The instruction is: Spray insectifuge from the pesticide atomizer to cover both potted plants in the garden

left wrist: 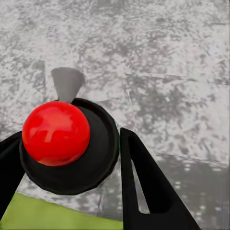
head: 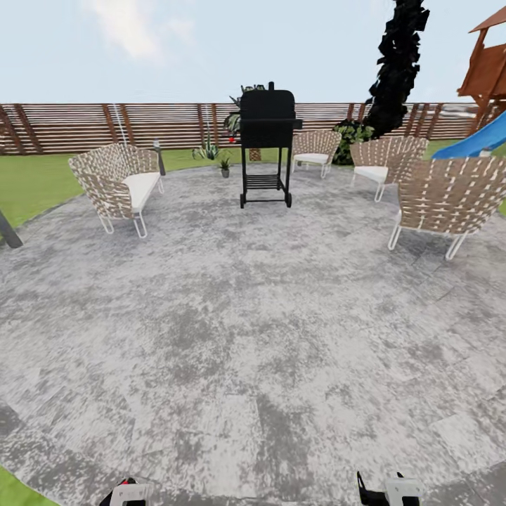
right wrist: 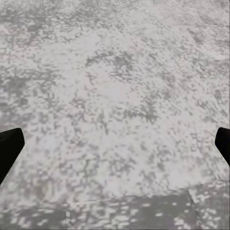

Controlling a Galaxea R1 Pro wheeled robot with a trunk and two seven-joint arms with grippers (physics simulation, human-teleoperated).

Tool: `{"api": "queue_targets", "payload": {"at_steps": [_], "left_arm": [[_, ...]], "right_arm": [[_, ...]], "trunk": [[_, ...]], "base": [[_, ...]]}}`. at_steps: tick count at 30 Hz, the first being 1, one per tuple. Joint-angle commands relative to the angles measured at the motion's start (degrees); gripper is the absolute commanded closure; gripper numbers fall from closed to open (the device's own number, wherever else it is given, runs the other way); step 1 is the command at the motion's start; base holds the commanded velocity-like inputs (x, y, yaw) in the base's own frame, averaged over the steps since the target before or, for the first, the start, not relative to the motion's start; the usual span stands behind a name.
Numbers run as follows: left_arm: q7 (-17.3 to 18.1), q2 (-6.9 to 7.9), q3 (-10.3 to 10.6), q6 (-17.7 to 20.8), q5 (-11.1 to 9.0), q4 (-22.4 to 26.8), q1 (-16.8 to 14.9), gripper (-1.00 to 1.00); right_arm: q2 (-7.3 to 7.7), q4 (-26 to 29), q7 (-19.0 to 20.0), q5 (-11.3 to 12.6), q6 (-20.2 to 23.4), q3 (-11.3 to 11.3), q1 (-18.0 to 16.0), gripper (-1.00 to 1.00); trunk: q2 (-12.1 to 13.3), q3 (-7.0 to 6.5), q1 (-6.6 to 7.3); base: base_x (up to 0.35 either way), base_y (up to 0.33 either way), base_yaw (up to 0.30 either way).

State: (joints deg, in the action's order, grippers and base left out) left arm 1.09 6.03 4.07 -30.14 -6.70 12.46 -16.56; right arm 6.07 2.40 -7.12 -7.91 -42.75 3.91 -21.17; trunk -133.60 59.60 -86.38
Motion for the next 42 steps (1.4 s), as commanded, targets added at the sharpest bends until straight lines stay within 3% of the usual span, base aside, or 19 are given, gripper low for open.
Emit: {"api": "queue_targets", "payload": {"at_steps": [1,23,42], "left_arm": [[0.13,0.03,0.42,-0.19,-0.60,-0.07,-0.05,1.00],[0.13,0.03,0.42,-0.27,-0.60,-0.03,-0.04,1.00],[0.14,0.03,0.42,-0.26,-0.60,-0.06,-0.05,1.00]], "right_arm": [[0.00,-0.03,-0.26,-0.62,-0.14,0.39,-0.02,-1.00],[0.00,-0.03,-0.26,-0.62,-0.14,0.35,-0.02,-1.00],[0.01,-0.03,-0.18,-0.62,-0.14,0.34,-0.02,-1.00]], "trunk": [[-0.02,0.05,-0.02],[-0.02,0.05,-0.02],[-0.02,0.05,-0.02]], "base": [[0.340,0.000,0.277],[0.340,0.024,0.249],[0.340,0.000,0.010]]}}
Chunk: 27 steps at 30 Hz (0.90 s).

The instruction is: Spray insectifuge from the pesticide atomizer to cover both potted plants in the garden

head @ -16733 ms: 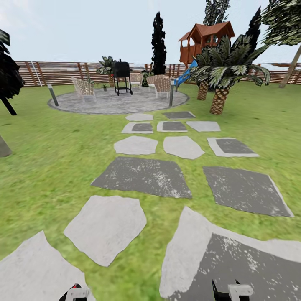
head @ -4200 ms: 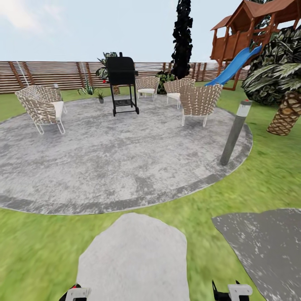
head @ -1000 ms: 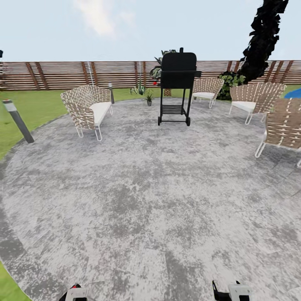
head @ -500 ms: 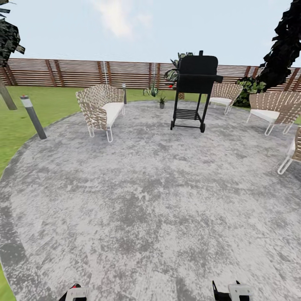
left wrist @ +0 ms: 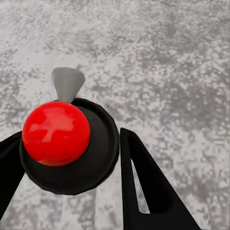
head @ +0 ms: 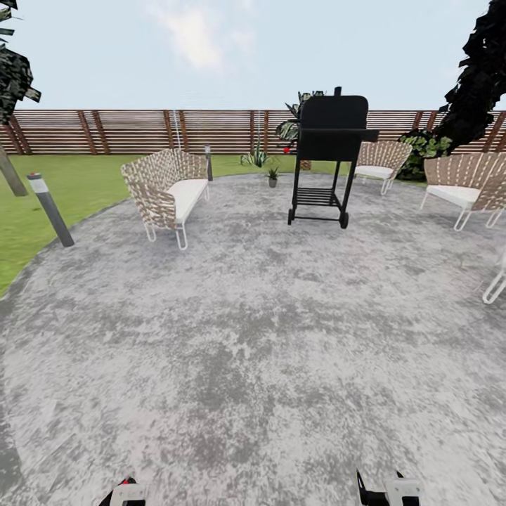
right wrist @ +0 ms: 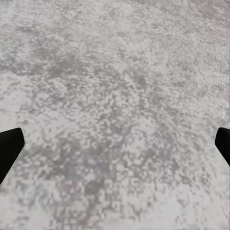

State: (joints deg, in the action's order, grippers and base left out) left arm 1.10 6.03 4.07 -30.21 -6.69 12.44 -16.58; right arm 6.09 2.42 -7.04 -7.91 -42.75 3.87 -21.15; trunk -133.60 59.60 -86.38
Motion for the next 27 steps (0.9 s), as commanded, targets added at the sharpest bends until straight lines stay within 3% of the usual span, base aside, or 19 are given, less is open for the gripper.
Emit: {"api": "queue_targets", "payload": {"at_steps": [1,27], "left_arm": [[0.13,0.04,0.42,-0.19,-0.60,-0.04,-0.03,1.00],[0.13,0.04,0.42,-0.20,-0.60,-0.03,-0.03,1.00]], "right_arm": [[-0.01,-0.05,-0.26,-0.61,-0.14,0.37,-0.03,-1.00],[-0.02,-0.08,-0.26,-0.63,-0.14,0.35,-0.03,-1.00]], "trunk": [[-0.02,0.05,-0.02],[-0.02,0.05,-0.02]], "base": [[0.340,0.000,0.000],[0.340,0.000,0.000]]}}
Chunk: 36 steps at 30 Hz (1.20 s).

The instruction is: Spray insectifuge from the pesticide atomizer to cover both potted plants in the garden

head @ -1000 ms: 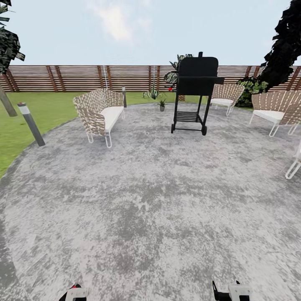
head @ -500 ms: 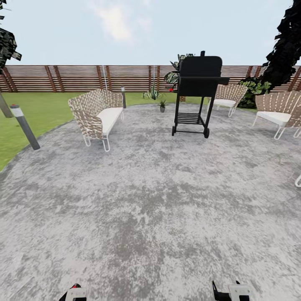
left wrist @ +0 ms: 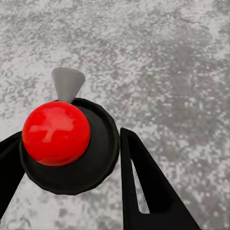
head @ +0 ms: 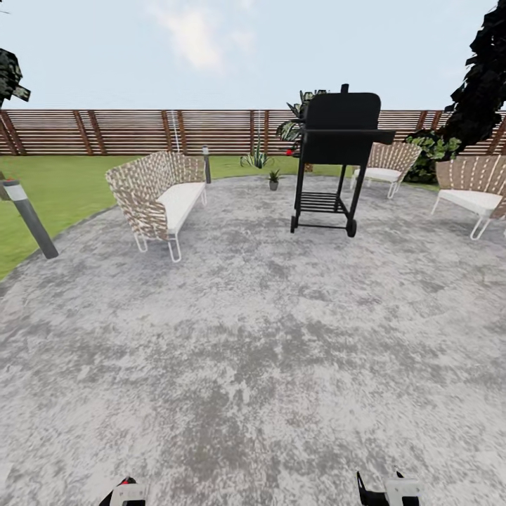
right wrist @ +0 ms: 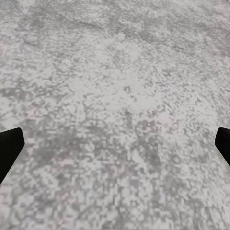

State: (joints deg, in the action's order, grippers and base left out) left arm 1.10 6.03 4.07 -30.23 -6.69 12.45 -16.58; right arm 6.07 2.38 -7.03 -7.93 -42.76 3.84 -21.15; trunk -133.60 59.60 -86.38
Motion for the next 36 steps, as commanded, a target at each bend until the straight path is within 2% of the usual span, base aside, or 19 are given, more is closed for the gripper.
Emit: {"api": "queue_targets", "payload": {"at_steps": [1,36], "left_arm": [[0.13,0.04,0.42,-0.18,-0.60,-0.05,-0.03,1.00],[0.13,0.04,0.42,-0.18,-0.60,-0.04,-0.03,1.00]], "right_arm": [[-0.01,-0.03,-0.26,-0.63,-0.14,0.38,-0.03,-1.00],[-0.01,-0.04,-0.26,-0.64,-0.13,0.38,-0.03,-1.00]], "trunk": [[-0.02,0.05,-0.02],[-0.02,0.05,-0.02]], "base": [[0.340,0.000,0.000],[0.340,0.000,0.000]]}}
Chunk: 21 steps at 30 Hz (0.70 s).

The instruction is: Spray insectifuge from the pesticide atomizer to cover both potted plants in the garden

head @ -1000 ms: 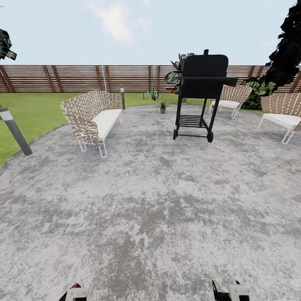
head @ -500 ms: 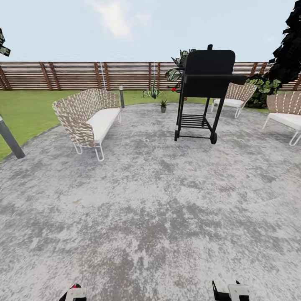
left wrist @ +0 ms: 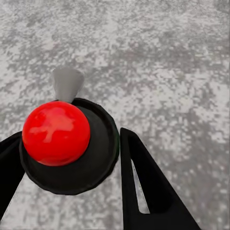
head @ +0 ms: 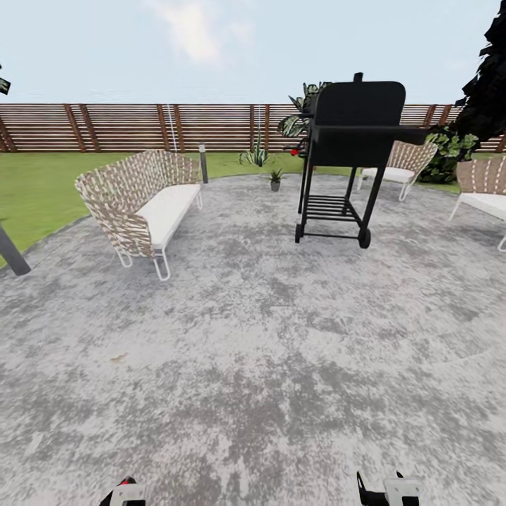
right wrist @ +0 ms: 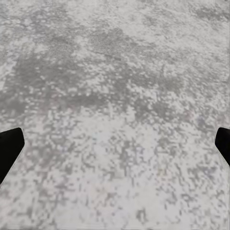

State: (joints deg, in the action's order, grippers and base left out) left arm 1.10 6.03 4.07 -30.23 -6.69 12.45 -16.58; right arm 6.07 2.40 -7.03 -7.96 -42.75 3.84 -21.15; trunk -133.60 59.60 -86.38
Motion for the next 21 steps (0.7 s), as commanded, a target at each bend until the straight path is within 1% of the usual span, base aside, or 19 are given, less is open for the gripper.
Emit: {"api": "queue_targets", "payload": {"at_steps": [1,21], "left_arm": [[0.13,0.04,0.41,-0.18,-0.60,-0.05,-0.03,1.00],[0.12,0.05,0.41,-0.14,-0.60,-0.06,-0.03,1.00]], "right_arm": [[-0.01,-0.03,-0.26,-0.64,-0.14,0.38,-0.03,-1.00],[-0.01,-0.08,-0.26,-0.65,-0.14,0.38,-0.03,-1.00]], "trunk": [[-0.02,0.05,-0.02],[-0.02,0.05,-0.02]], "base": [[0.340,0.000,0.000],[0.340,0.000,0.000]]}}
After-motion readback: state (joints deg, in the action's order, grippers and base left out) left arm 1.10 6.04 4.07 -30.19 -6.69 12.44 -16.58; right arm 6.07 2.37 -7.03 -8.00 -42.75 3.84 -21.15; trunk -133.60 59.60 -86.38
